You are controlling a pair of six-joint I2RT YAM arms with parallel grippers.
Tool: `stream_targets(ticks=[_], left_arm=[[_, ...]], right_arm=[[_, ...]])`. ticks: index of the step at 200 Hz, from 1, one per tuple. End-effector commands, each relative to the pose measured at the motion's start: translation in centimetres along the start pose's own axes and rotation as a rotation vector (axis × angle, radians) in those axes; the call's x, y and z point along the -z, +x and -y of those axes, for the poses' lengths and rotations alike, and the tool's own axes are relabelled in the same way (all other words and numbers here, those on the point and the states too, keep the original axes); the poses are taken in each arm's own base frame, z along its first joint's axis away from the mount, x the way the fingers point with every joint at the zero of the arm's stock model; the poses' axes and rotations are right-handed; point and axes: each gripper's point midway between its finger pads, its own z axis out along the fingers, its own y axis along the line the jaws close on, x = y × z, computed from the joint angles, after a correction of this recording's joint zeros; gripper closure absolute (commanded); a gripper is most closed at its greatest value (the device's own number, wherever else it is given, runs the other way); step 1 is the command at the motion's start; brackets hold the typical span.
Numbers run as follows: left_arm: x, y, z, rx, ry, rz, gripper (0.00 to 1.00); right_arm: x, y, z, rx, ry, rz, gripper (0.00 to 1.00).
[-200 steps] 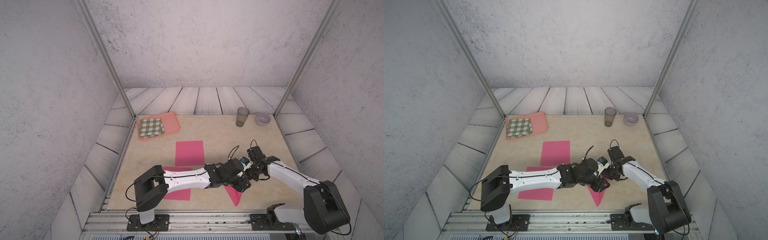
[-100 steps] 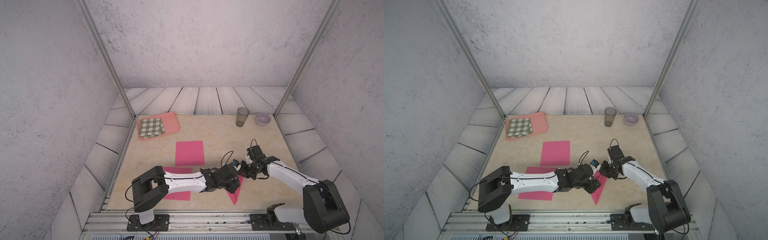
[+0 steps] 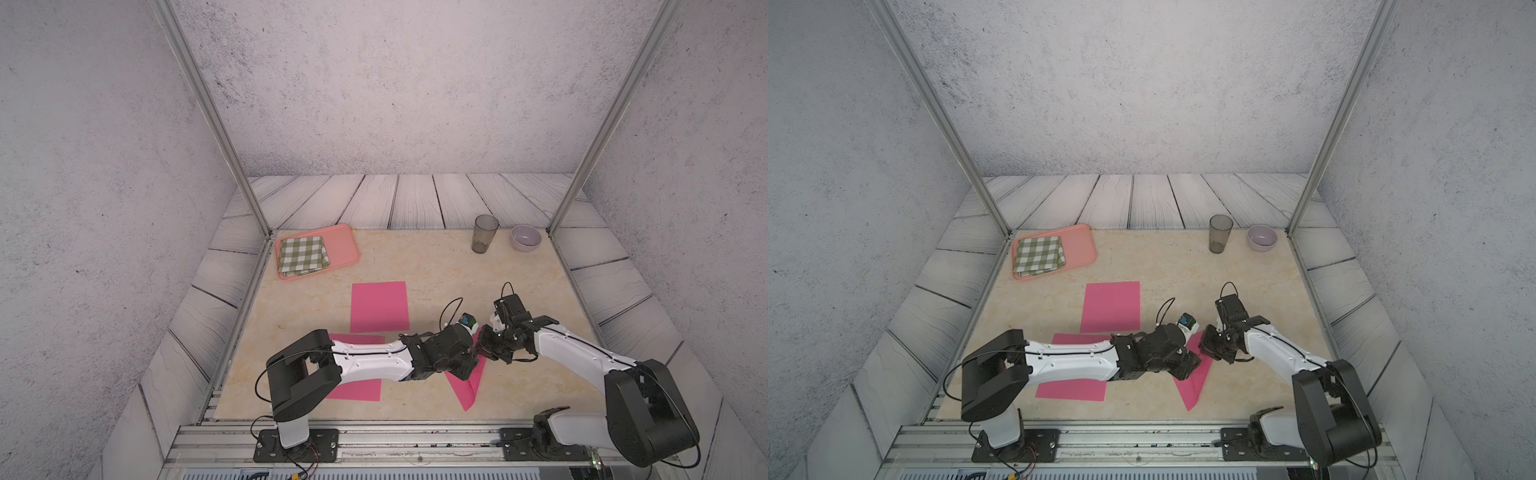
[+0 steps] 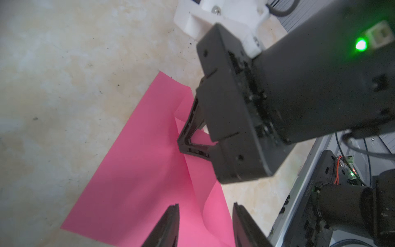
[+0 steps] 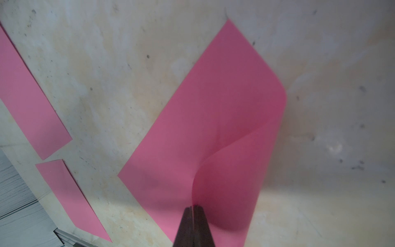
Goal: Fold the square paper diagonally
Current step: Fold the paper at the center of the board.
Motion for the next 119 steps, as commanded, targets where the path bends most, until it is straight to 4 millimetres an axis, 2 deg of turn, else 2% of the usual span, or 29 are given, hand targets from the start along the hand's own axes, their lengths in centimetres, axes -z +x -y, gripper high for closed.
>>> stream_targets(ticks=[1,74,119], left_arm=[[-1.0,0.9,-0.9,0.019,-0.014,-0.005,0.54],[-2.4,2.4,-1.7,0.033,-0.029,-0.031,0.56],[-3.2,2.2,-1.7,0.025,-0.035,-0.030,0.58]], right_arm=[[0.1,0.2,-0.3,-0.005,-0.015,-0.004,1.00],[-0.1,0.2,-0.5,-0.005,-0.022,-0.013,1.00],[-0.2,0.4,-0.4,-0.006,-0.023,-0.020,1.00]])
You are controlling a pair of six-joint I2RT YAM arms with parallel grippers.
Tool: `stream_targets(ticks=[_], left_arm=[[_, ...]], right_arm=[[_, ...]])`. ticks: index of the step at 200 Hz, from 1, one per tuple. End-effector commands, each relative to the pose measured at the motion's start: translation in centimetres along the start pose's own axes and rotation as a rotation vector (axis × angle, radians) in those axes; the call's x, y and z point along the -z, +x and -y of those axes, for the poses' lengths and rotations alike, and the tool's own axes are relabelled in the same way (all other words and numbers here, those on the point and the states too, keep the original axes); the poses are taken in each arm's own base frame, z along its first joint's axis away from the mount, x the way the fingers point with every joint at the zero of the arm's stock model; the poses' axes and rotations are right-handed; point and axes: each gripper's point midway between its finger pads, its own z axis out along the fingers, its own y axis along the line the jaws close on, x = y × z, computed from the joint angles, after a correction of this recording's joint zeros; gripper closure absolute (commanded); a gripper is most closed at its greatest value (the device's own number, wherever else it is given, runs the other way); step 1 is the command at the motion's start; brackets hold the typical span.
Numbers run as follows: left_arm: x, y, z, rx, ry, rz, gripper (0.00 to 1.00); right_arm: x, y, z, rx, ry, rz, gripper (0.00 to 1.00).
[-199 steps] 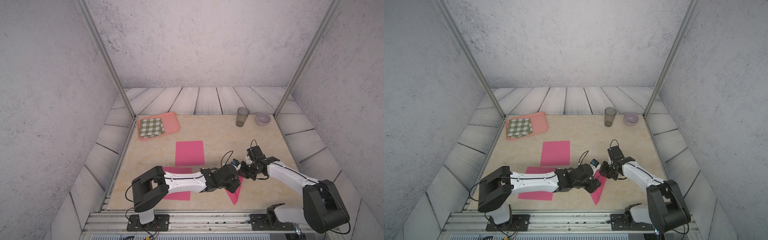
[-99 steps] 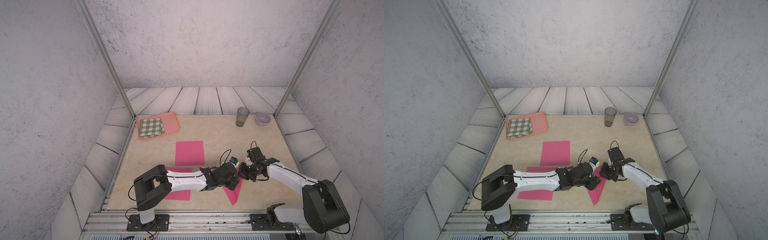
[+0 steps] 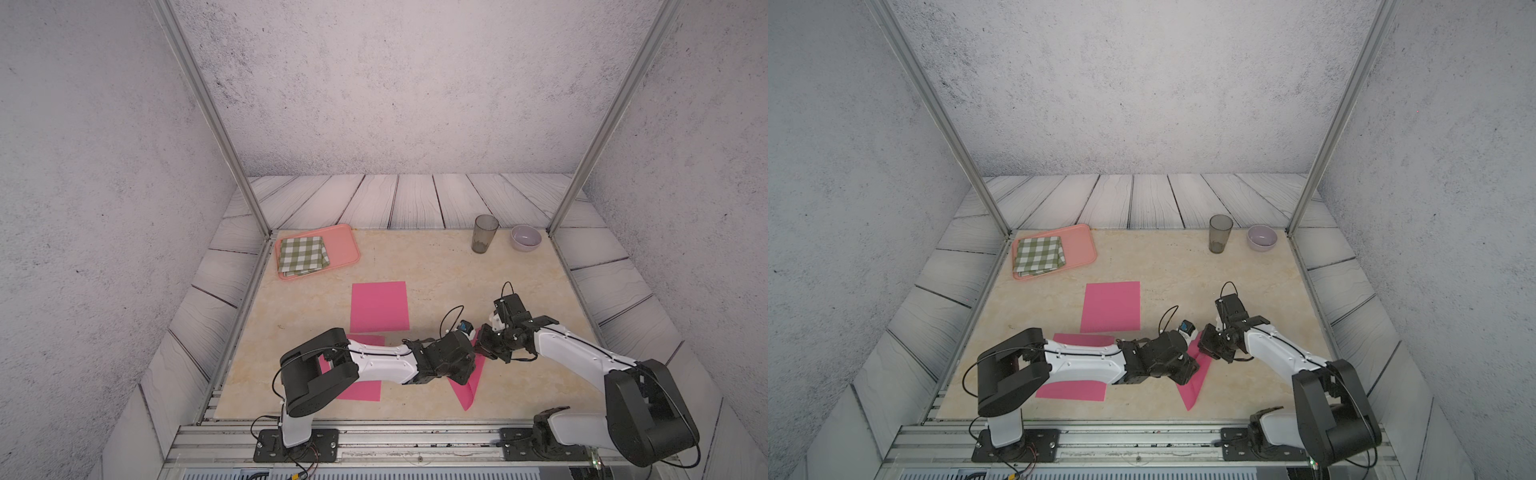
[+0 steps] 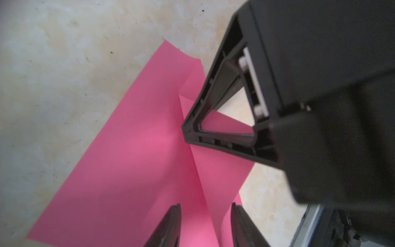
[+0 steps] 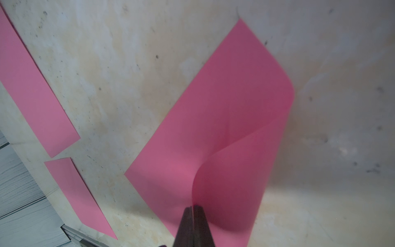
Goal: Fold the square paper diagonally
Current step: Fold the paper at the center of the board.
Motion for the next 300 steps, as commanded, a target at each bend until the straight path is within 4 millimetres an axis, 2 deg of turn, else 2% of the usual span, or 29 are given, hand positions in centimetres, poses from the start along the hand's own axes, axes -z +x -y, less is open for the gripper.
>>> stream_targets(ticks=[1,36,50,86,122,147,171,212,241,269,300], left_arm=[[-0.5,-0.5,0.0,-0.001,-0.006,0.014,0.58],[-0.6,-0.6,-0.2,-0.003,-0.017,0.015,0.66],[-0.6,-0.6,-0.2,-0.004,-0.020,0.016,0.72],[-0.8,-0.7,0.0,-0.015,-0.016,0.006,0.78],[-0.9,-0.3,0.2,-0.036,-0.013,-0.016,0.97],[-0.7,0.0,0.2,-0.059,-0.013,-0.037,1.00],[-0.4,0.8,-0.1,-0.079,-0.020,-0.069,1.00],[0.7,3.0,-0.6,-0.118,-0.006,-0.111,1.00],[2.1,3.8,0.0,-0.176,0.023,-0.132,1.00],[3.6,3.7,0.0,-0.207,0.022,-0.117,1.00],[4.6,2.9,0.1,-0.234,0.015,-0.094,1.00]], right_arm=[[-0.2,0.4,0.1,-0.004,-0.001,-0.016,1.00],[-0.1,0.6,0.1,-0.004,-0.006,-0.014,1.00],[-0.1,0.7,0.2,-0.005,-0.008,-0.015,1.00],[-0.2,1.0,0.5,-0.008,-0.010,-0.018,1.00],[-0.2,1.2,0.6,-0.009,-0.015,-0.017,0.97],[0.0,1.2,0.5,-0.001,-0.016,-0.010,0.85],[1.0,0.8,0.2,0.025,-0.007,0.013,0.70],[4.9,-0.7,-1.1,0.098,0.005,0.105,0.60],[6.4,-1.8,-1.8,0.166,0.003,0.114,0.60],[5.2,-1.2,-3.5,0.246,-0.071,-0.024,0.71],[3.4,0.3,-3.8,0.258,-0.143,-0.129,0.72]])
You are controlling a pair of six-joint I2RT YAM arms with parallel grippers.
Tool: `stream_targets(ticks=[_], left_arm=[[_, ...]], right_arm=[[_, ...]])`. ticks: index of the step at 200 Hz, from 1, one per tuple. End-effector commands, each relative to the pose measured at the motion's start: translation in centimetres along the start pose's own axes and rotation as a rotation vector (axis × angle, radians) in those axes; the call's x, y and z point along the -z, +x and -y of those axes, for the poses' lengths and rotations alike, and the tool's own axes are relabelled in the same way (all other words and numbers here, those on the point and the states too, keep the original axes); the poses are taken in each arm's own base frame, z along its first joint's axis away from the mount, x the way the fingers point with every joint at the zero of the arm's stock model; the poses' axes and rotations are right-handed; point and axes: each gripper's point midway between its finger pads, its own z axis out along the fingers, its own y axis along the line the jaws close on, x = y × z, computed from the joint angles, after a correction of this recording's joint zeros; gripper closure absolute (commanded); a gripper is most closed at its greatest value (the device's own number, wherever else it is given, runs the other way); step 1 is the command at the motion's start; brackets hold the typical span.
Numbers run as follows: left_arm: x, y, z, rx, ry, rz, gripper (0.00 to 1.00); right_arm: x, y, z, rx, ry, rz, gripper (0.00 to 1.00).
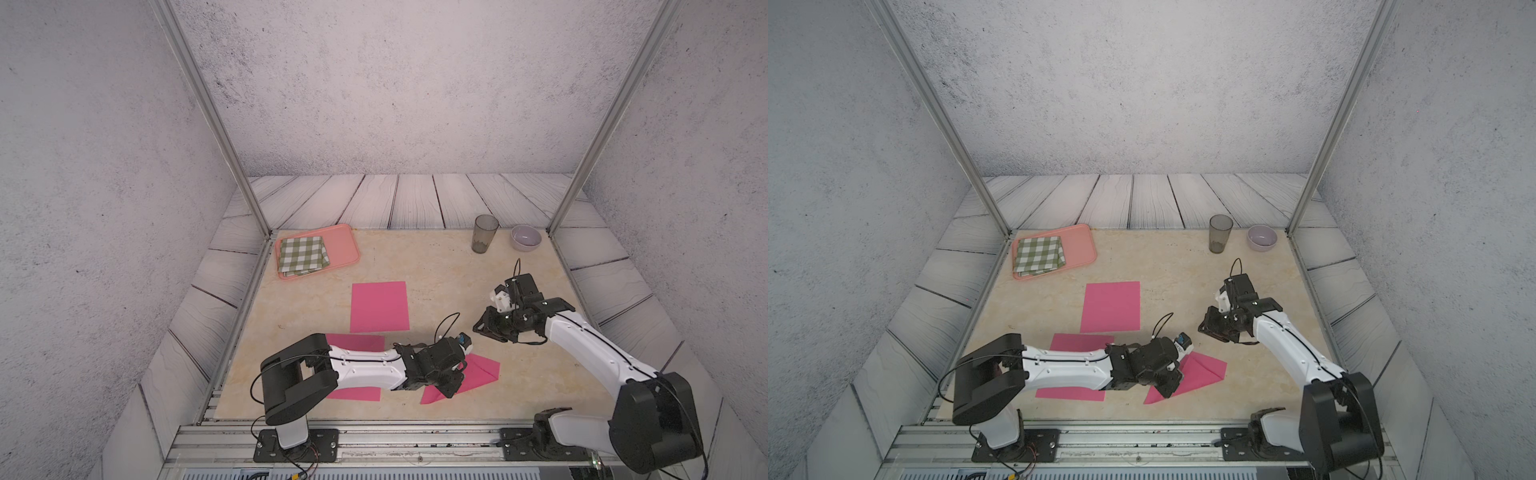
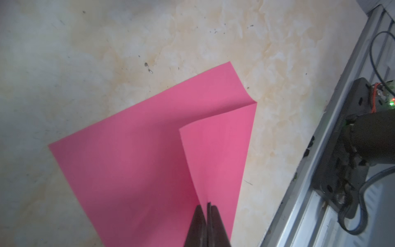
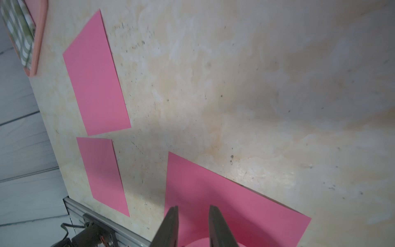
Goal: Fold the square paper diagonally
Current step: Fold the paper at the center of the board.
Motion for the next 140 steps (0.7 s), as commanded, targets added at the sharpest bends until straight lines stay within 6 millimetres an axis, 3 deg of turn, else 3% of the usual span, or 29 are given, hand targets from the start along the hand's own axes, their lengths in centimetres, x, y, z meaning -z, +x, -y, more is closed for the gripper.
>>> stream_targets(ticks=[1,35,89,140], left_arm=[[0.9,0.0,-0.2,-0.048,-0.016,0.000,1.00],[1.1,-0.6,0.1,-0.078,-0.015,0.005,1.00],[1.1,-0.4,-0.2,-0.079,-0.020,0.018,1.00],[2.1,-0.5,-1.3,-0.056,-0.058,0.095,1.00]], right_arm=[[-1.1,2.3,-0.5,0.041,-0.078,-0.116,0.72],[-2.4,3.2,0.2,0.034,-0.095,-0.150,0.74],[-4.8,4.1,2.9,0.015,-0.026,-0.181,0.80],[-5.2,4.8,3.9,0.005,-0.003,-0.181,0.83]])
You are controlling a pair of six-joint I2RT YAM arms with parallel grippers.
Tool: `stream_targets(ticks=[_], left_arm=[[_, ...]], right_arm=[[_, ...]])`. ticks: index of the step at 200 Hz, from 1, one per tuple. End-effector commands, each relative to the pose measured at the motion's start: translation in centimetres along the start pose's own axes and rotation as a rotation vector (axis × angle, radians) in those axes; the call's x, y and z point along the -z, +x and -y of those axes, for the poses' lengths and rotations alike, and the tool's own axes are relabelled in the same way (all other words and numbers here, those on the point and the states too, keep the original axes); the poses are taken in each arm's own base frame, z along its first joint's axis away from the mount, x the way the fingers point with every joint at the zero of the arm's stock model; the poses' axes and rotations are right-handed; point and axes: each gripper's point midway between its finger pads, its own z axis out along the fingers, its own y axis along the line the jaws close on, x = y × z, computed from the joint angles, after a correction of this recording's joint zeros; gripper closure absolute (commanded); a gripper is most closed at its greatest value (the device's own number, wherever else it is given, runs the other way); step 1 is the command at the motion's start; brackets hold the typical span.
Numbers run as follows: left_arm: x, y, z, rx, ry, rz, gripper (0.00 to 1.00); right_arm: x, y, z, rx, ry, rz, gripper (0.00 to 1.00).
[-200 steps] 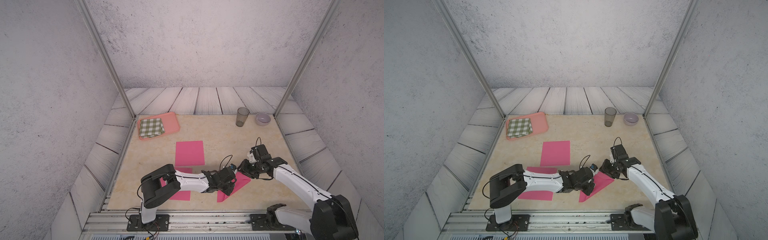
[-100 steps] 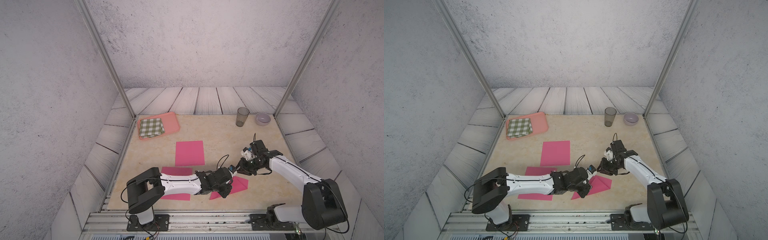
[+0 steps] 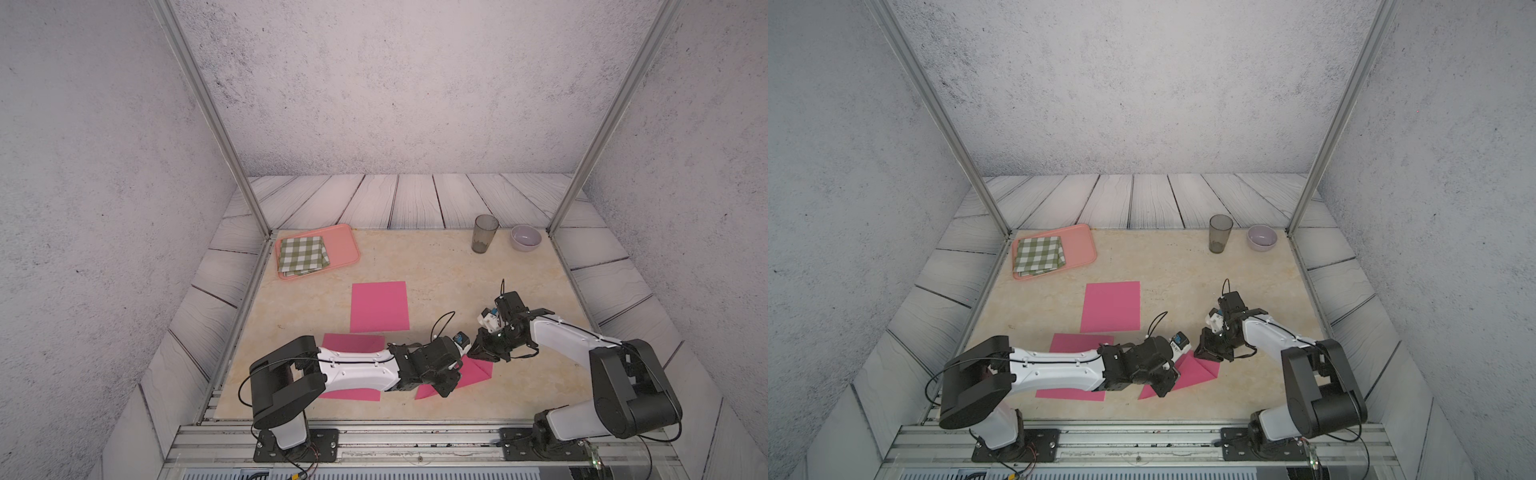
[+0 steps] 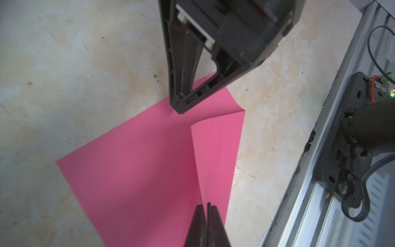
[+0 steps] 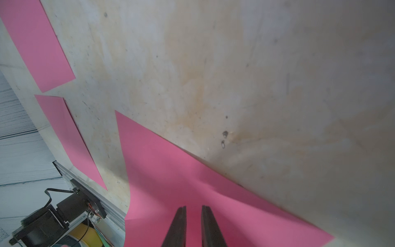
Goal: Fold the square paper diagonally
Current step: Fold the paper at the center of the board.
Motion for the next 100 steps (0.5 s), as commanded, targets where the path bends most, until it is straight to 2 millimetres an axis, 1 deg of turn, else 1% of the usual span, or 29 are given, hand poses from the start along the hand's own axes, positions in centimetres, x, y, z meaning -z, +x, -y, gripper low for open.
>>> stream_targets(ticks=[1,65,71,84,100], left_arm=[[0.9,-0.8,-0.6,0.006,-0.029,0.067,1.00],[1.5,-1.4,-1.4,0.051,-0.052,0.159,1.00],[1.6,-1.4,-1.4,0.054,-0.049,0.165,1.00],[1.8,-1.4,-1.0,0.045,-0.022,0.170,1.00],[1.9,-1.2,-0.1,0.024,0.024,0.146,1.00]], right_arm=[[-0.3,0.2,0.8,0.004,0.023,0.006,0.83],[-1.0,0.9,1.0,-0.036,0.004,-0.012,0.86],[-0.9,1.0,0.8,-0.037,-0.009,-0.014,0.86],[-0.4,0.7,-0.4,-0.020,-0.055,-0.005,0.87],[1.3,-0.5,-1.9,0.025,-0.060,0.038,0.87]])
